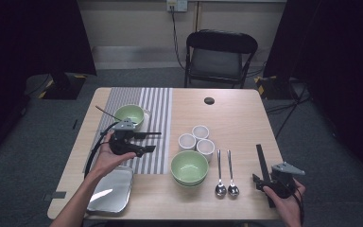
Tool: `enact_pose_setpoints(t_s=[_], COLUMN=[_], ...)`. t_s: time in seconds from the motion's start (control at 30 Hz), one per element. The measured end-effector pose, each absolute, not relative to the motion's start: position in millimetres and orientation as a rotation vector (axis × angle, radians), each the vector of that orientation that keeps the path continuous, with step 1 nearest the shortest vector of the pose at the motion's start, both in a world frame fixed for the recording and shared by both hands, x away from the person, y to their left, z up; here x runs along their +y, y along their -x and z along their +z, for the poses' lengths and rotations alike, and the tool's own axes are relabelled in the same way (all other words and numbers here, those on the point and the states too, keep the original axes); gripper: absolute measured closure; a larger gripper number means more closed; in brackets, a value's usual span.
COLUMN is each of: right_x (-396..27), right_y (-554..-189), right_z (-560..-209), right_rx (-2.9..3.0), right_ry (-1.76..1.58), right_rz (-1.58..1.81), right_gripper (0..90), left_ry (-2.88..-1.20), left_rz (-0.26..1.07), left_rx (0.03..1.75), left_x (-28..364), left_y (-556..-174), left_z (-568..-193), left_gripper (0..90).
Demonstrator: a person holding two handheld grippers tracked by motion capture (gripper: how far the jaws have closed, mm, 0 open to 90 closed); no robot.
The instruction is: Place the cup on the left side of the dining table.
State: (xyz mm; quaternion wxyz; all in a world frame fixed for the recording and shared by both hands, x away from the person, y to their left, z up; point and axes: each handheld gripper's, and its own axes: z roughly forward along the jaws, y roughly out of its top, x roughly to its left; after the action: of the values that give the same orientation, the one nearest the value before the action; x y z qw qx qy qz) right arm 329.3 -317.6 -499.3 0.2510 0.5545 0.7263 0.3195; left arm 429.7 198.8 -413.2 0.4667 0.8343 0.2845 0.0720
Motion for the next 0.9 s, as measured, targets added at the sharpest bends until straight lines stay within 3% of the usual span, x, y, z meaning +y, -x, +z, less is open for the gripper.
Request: enact_pose_setpoints(t_s=[0.63,0.9], right_x=[-317,-317], right_y=[-330,-331], right_z=[-499,-499], right_rx=[1.986,1.990], right_ry=[-1.503,-1.497], right_rz=[0.874,0.876], right_gripper=[16.7,16.6], left_ry=[-2.039,-2.071], left_rz=[0.149,0.120], left_rx=[0.573,0.605], left_x=[132,113], left_y=[-428,-449], left_z=[-377,-390], left_gripper=[33.9,35.7])
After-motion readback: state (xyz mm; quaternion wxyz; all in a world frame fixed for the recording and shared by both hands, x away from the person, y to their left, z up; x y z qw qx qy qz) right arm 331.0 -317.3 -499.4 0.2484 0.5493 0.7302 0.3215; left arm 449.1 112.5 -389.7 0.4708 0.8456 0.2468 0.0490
